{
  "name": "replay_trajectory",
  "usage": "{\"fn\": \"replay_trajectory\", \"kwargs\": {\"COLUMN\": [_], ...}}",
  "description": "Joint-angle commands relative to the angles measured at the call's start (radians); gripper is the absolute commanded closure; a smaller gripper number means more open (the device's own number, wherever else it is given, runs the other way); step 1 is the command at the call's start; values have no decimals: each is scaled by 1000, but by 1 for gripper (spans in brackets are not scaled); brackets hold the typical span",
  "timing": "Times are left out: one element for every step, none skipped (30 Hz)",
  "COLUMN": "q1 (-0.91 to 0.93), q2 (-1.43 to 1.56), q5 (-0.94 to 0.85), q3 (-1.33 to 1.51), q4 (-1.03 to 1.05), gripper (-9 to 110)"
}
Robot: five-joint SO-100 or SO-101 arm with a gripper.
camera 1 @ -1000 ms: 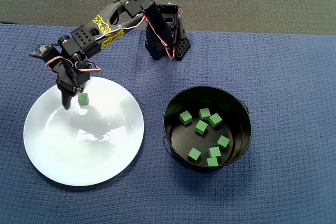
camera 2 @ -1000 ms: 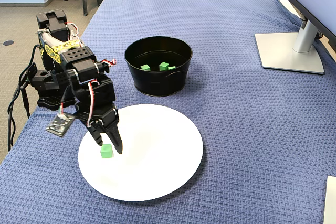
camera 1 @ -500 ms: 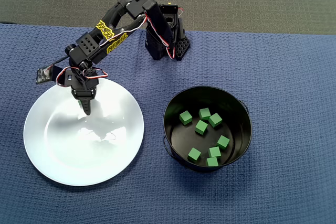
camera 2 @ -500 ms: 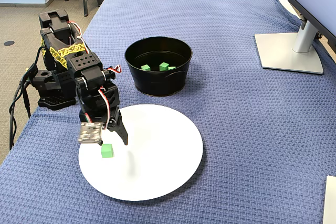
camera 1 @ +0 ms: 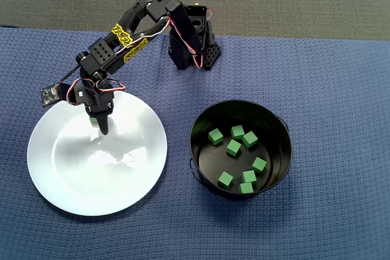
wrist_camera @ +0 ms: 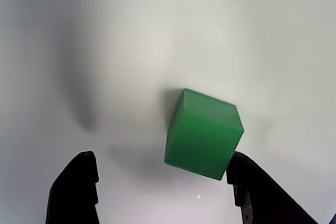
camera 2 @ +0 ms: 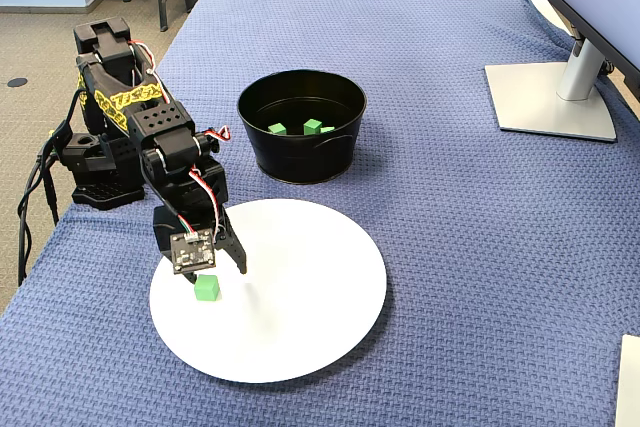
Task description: Pick up the green cubes from the white plate and place them in the black recipient
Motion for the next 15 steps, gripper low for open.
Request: {"fn": "replay_trajectory", "kwargs": {"q1": [20,23,25,26,26,28,29,32,37,41,46,48,49,51,51], "q2": [29,29,28,28,28,28,28,28,28,29,34,37,38,41,44], "q5": [-21,-21,-20,-17,-9,6,20,15,8,8,6,5,6,9,17], "q3": [-3,-3,-3,-2,-2,-2,-2,3,11,25,38,48,54,57,60], "q4": [-31,-32,-35,-35,-38,-49,-55,-55,-61,-75,-94,-106,-114,-118,-120], "gripper": [80,80,81,82,83,86,88,88,87,87,86,86,86,86,86]}}
